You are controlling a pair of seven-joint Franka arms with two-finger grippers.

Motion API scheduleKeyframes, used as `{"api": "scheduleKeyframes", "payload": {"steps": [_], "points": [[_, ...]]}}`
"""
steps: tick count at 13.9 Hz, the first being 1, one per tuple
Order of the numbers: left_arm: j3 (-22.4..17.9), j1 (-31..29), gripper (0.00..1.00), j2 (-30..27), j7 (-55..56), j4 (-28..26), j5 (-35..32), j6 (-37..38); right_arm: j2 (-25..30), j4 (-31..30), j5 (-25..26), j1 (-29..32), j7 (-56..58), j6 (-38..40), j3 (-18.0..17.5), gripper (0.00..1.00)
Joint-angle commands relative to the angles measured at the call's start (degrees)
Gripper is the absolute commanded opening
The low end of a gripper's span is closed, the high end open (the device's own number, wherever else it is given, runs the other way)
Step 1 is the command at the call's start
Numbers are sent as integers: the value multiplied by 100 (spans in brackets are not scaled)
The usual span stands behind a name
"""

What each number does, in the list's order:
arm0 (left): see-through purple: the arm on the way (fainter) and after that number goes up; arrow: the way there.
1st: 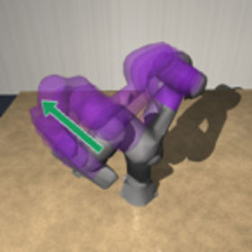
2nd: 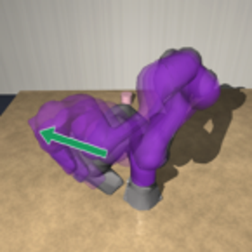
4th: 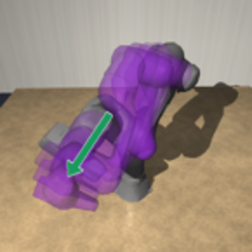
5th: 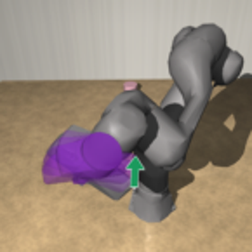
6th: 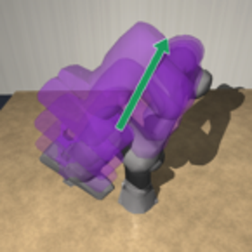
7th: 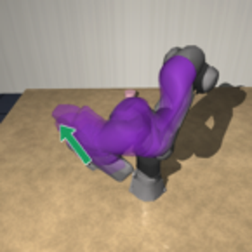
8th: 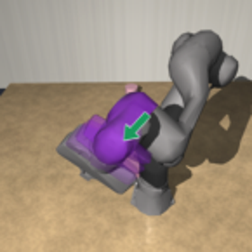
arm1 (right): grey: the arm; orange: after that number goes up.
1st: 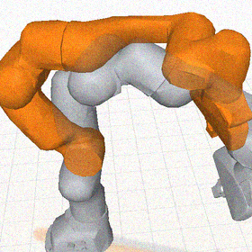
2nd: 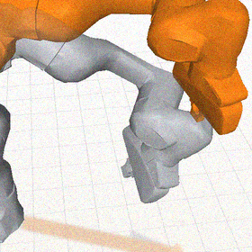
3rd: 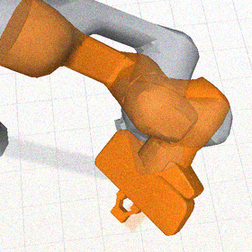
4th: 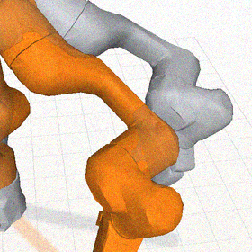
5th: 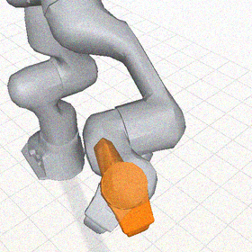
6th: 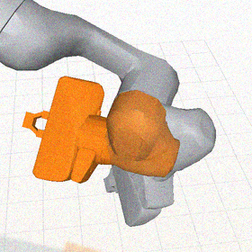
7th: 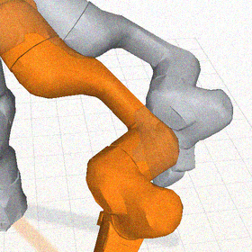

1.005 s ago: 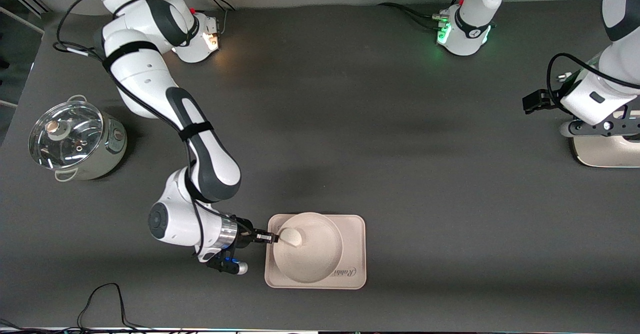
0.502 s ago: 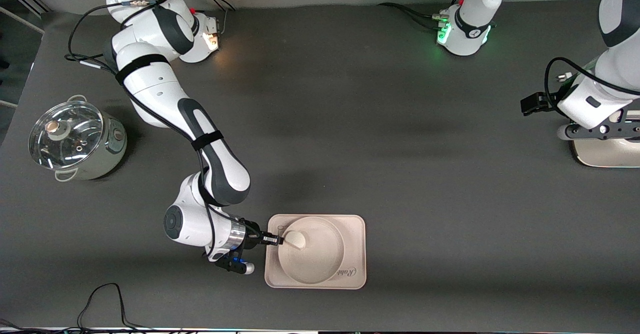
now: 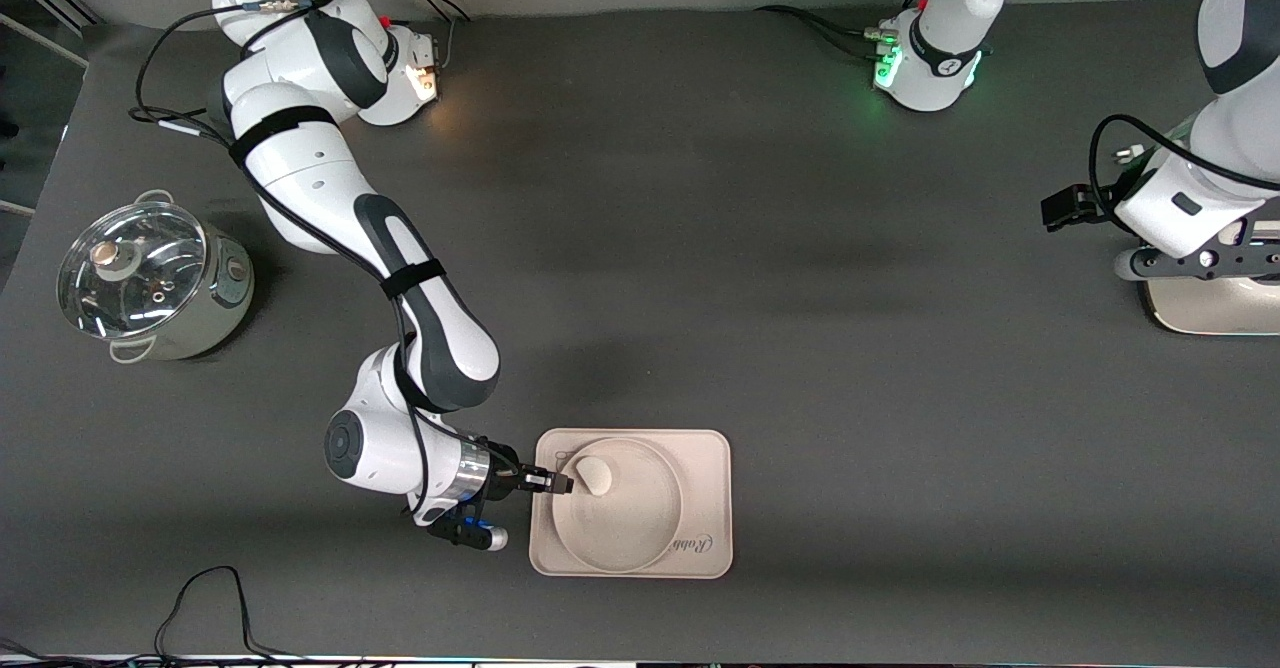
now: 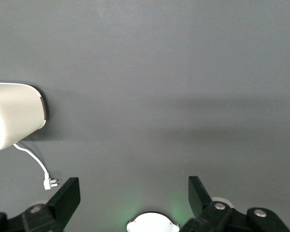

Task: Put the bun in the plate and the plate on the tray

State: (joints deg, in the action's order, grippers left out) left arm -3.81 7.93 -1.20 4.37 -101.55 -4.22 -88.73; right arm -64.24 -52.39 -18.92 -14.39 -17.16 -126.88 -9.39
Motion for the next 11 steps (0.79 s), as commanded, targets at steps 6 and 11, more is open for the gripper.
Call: {"api": "scheduleKeyframes", "payload": {"steps": [6,11], "points": [[-23,51,100,-11,3,-23,-79,-13,2465,-1683,838,76,-25,1182,586,100],[-23,33,100,-11,3,-14,-79,-4,4154,-2820,1644,251,299,2093,1185,100]]}}
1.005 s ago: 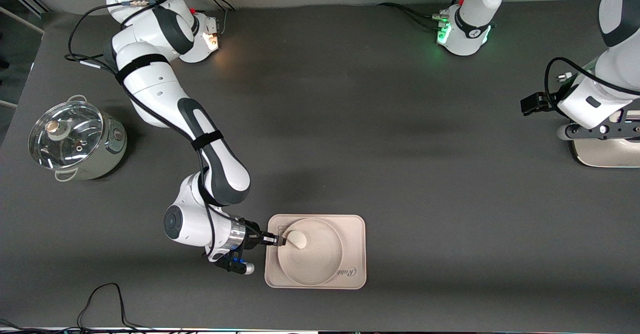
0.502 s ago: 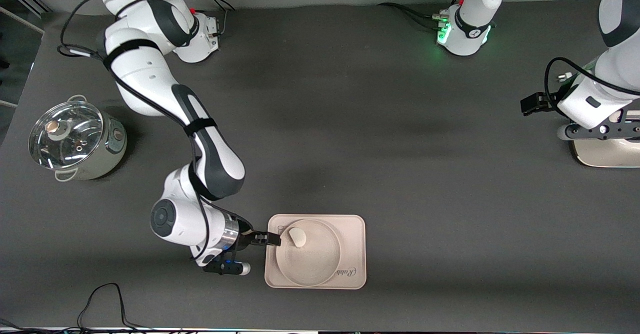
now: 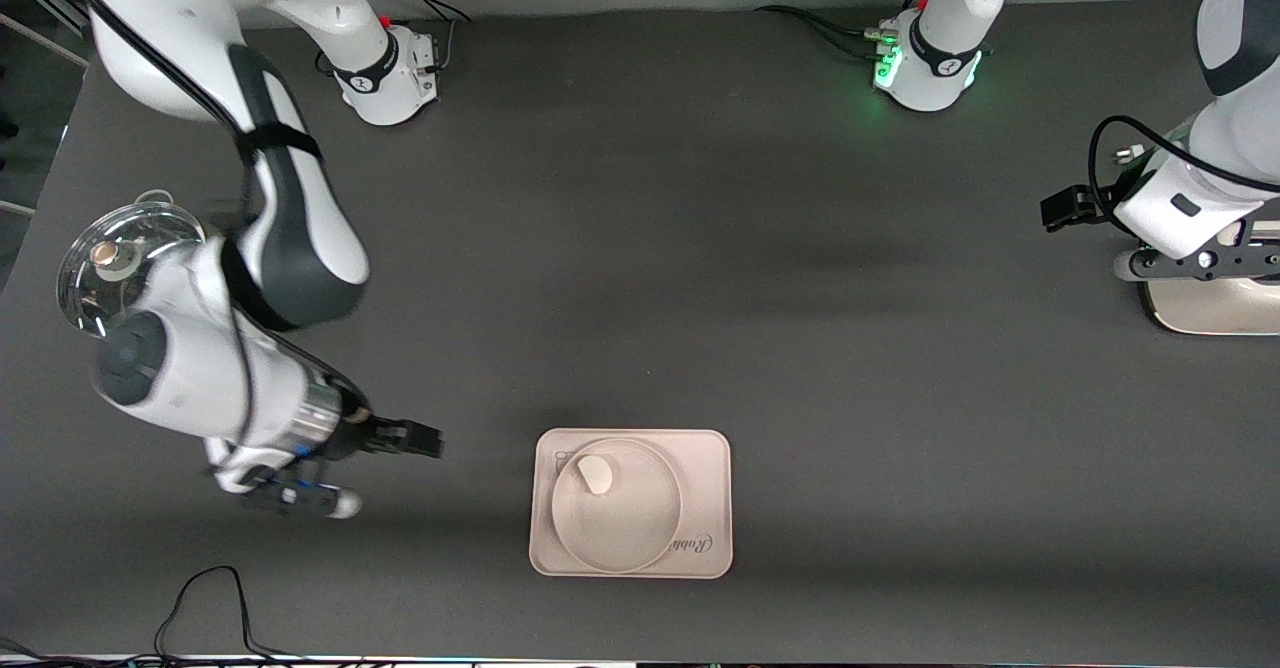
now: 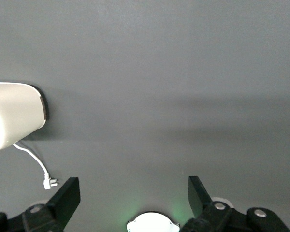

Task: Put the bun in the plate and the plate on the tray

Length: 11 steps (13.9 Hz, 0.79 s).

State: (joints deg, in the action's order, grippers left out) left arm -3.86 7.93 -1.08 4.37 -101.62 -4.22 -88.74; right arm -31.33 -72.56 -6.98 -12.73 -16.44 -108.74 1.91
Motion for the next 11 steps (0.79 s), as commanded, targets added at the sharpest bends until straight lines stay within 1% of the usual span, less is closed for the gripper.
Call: {"api": "scheduleKeyframes", "payload": {"steps": [1,2,3,5,6,7,9,11], "points": [[-19,42,100,-24,3,-7,-79,-3,1153,-847,461,173,333,640,64,100],[-19,34,100,-24,3,-7,-79,-3,1469,-951,461,244,334,913,73,100],[-19,33,100,-24,-6,-7,-79,-3,1802,-1196,478,323,334,1072,73,100],[-19,33,100,-24,-6,-7,-79,14,2576,-2004,522,498,352,1030,38,100],[-19,33,100,-24,-6,-7,-70,32,2806,-2190,574,552,369,1039,29,100],[-19,25,100,-24,-6,2,-70,32,2999,-2374,775,561,474,1039,20,100],[-27,25,100,-32,-6,2,-70,32,3307,-2709,812,683,607,1004,20,100],[-19,25,100,-59,3,2,-70,23,3571,-3147,812,693,607,803,20,100]]}}
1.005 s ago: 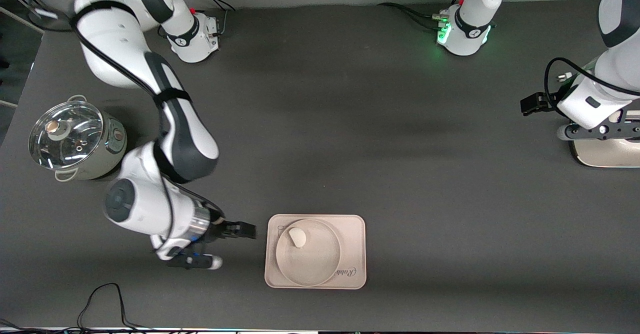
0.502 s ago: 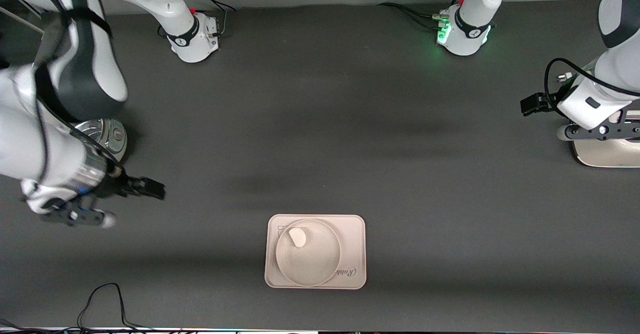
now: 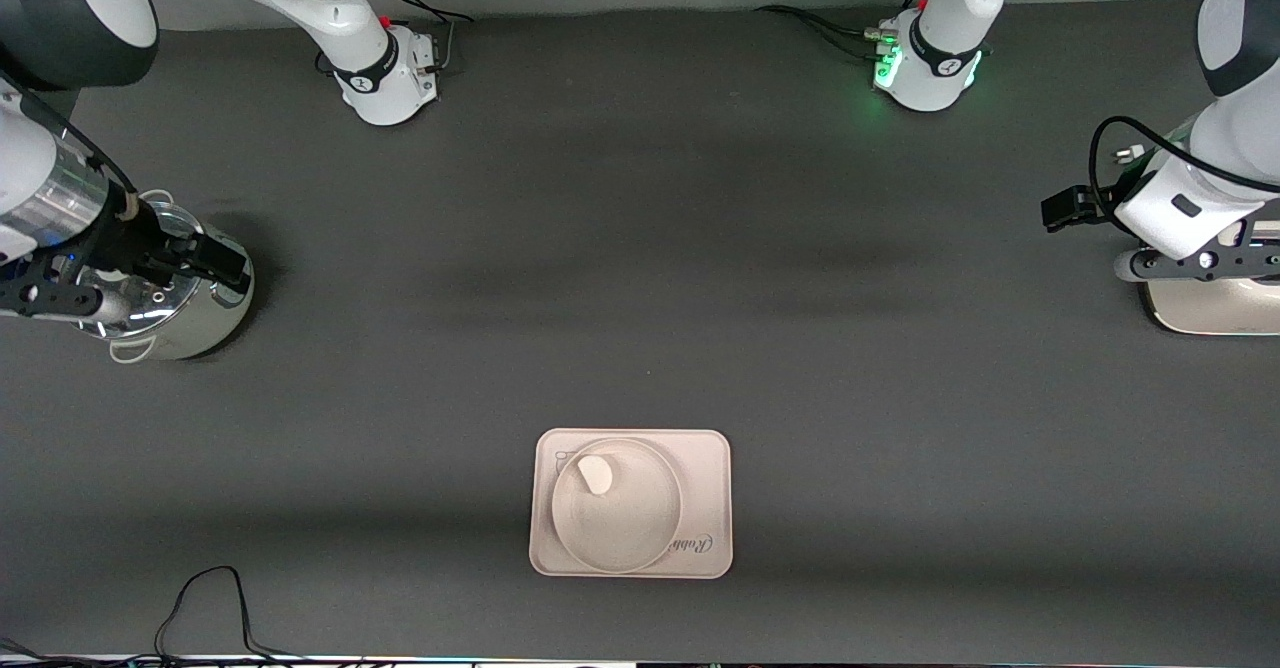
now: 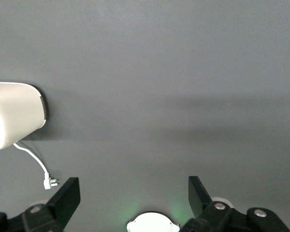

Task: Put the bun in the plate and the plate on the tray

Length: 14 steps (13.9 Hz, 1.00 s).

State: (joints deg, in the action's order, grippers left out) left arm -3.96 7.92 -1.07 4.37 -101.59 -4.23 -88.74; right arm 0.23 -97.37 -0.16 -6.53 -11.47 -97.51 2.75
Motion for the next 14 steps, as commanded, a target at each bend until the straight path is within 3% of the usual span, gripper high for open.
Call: {"api": "scheduleKeyframes", "payload": {"steps": [1,3,14], "points": [[-17,25,100,-60,3,7,-70,23,582,-930,130,73,110,-513,-65,100],[-17,7,100,-69,3,7,-35,-3,785,-1161,104,99,102,-551,-126,100],[-61,-212,100,-280,3,60,-26,-109,716,-1135,86,-103,31,-374,-179,100]]}}
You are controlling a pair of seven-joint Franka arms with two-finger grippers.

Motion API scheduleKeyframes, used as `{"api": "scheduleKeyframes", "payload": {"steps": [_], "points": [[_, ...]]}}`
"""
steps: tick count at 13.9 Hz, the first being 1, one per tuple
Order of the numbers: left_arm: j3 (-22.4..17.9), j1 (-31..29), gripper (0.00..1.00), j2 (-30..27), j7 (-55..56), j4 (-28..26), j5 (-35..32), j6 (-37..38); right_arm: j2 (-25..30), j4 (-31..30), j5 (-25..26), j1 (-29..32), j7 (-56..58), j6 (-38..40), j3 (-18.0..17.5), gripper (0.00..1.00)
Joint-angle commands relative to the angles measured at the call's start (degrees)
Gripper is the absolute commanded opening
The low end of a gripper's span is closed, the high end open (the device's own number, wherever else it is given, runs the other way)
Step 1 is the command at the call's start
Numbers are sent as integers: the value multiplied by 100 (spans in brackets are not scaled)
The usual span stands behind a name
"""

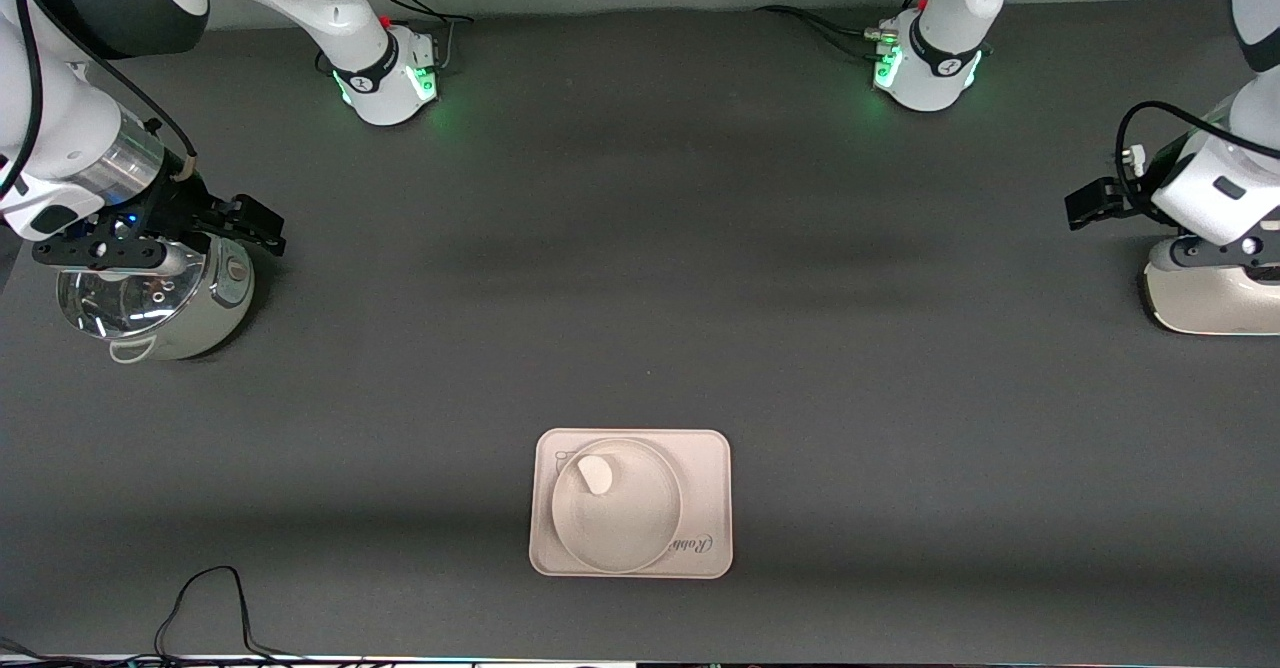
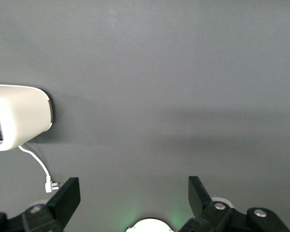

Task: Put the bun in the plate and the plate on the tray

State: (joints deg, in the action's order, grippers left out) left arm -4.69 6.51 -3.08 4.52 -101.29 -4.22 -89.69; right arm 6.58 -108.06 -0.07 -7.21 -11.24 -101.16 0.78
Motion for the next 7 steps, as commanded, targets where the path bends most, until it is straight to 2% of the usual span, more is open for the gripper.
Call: {"api": "scheduleKeyframes", "payload": {"steps": [1,7], "points": [[21,-71,100,-88,31,48,-9,13,63,-66,77,-35,8,-9,18,100],[12,-79,100,-88,6,180,18,136,-43,39,86,-61,17,-53,10,100]]}}
